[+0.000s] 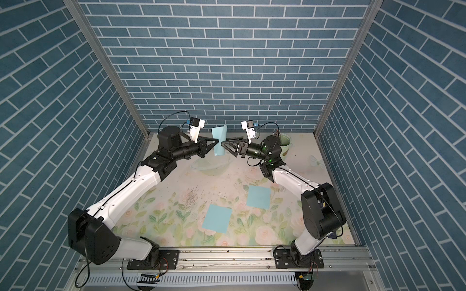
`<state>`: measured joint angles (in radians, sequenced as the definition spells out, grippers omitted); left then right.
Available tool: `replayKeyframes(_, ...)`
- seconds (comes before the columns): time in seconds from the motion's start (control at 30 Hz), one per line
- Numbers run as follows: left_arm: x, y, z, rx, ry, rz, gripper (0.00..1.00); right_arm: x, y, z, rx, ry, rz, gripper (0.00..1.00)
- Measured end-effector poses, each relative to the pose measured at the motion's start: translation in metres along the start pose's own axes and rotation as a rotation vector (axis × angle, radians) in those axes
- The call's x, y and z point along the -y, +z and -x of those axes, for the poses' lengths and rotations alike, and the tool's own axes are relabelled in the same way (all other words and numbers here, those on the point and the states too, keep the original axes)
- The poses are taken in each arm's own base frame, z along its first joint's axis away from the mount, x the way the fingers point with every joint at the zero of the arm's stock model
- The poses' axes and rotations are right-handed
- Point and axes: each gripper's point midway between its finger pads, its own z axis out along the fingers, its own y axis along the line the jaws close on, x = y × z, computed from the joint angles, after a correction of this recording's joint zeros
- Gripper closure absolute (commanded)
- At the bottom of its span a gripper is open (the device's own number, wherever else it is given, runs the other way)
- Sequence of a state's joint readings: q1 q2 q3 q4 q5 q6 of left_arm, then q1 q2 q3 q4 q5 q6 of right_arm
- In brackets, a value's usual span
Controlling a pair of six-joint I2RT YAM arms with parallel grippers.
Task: Fold the square paper along the opposite sides
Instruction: Fold the paper.
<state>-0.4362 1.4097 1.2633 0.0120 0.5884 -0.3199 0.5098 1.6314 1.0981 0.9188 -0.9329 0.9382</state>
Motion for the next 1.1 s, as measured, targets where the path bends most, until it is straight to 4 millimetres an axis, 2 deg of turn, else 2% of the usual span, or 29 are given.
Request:
replayKeyframes(0.2, 0.013, -0.006, 0.004, 0.003, 0.009, -0.051, 1.00, -0.009, 0.006, -0.009, -0.037, -0.004, 0.044, 0.23)
replayKeyframes(0.43, 0.028, -0.009, 0.006, 0.002, 0.015, -0.130, 1.00, -0.019, 0.007, -0.010, -0.049, -0.024, 0.085, 0.32)
replayKeyframes(0.63, 0.032, -0.012, 0.007, -0.003, 0.009, -0.160, 1.00, -0.026, 0.007, -0.010, -0.053, -0.037, 0.112, 0.36)
replayKeyframes(1.1, 0.036, -0.013, 0.005, -0.012, 0.011, -0.187, 1.00, -0.031, 0.006, -0.013, -0.079, -0.037, 0.140, 0.59)
